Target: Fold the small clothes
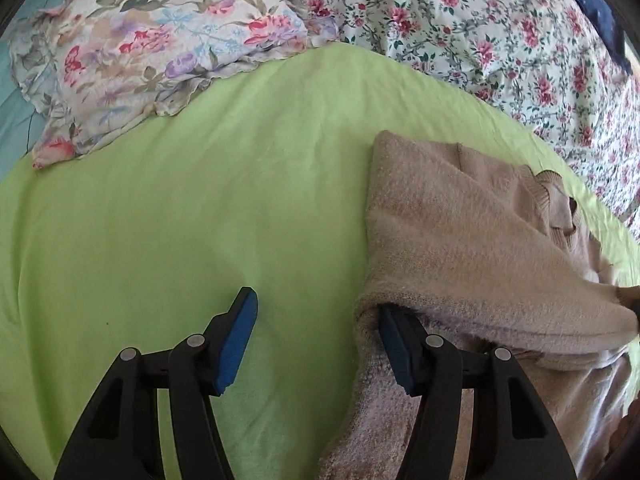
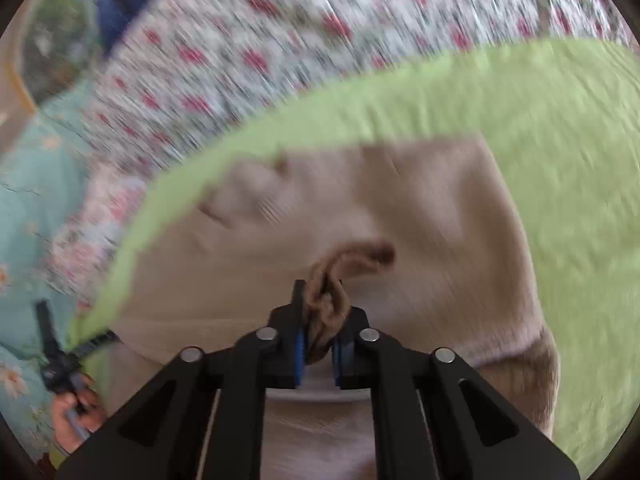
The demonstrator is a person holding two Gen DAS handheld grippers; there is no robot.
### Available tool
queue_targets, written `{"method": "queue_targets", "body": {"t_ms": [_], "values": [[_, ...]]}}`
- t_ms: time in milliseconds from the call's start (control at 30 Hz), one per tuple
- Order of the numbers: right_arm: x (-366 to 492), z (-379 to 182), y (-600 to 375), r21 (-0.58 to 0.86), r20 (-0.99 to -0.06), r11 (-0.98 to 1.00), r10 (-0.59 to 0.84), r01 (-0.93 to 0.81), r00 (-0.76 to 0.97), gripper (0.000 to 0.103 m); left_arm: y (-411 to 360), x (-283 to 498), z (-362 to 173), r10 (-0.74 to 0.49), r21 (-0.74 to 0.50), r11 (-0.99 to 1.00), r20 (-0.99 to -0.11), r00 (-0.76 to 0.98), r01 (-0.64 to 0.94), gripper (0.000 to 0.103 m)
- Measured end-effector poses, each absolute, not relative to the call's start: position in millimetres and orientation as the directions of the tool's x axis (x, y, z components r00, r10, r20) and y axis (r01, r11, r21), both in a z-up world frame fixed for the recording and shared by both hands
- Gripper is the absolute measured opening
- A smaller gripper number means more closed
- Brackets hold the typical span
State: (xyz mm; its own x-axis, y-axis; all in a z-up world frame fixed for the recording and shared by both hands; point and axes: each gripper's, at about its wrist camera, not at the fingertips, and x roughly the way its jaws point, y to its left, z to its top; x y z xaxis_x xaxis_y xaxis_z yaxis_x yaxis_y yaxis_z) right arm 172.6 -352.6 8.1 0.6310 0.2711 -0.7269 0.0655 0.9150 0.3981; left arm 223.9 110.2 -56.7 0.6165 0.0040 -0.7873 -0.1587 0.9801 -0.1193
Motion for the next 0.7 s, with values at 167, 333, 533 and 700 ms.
{"method": "queue_targets", "body": {"t_ms": [167,333,533,700], "values": [[149,4,-369,0.356,-0.767,0.925,0.206,0.135,0.608,0.019,111,224,-58,-0.003,-0.128,0.979,-0.79,0.613,-0.159,0.061],[104,30,-389,0.41,-0.72,0.905,0.246,0.111,0.649,0.041,110,216,-53,-0.013,-0.122,0.982,-0.802,0.597,-0.141,0.062],[51,46,-387,0.431,-0.698,0.901,0.308,0.036,0.646,0.054,109,164,-33,-0.122,-0.163,0.987,-0.789,0.602,-0.013,0.061],[7,48,-382,0.452,-0.697,0.891,0.375,-0.031,0.611,0.054,116,105,-31,-0.26,-0.248,0.964,-0.783,0.565,0.101,0.065]]}}
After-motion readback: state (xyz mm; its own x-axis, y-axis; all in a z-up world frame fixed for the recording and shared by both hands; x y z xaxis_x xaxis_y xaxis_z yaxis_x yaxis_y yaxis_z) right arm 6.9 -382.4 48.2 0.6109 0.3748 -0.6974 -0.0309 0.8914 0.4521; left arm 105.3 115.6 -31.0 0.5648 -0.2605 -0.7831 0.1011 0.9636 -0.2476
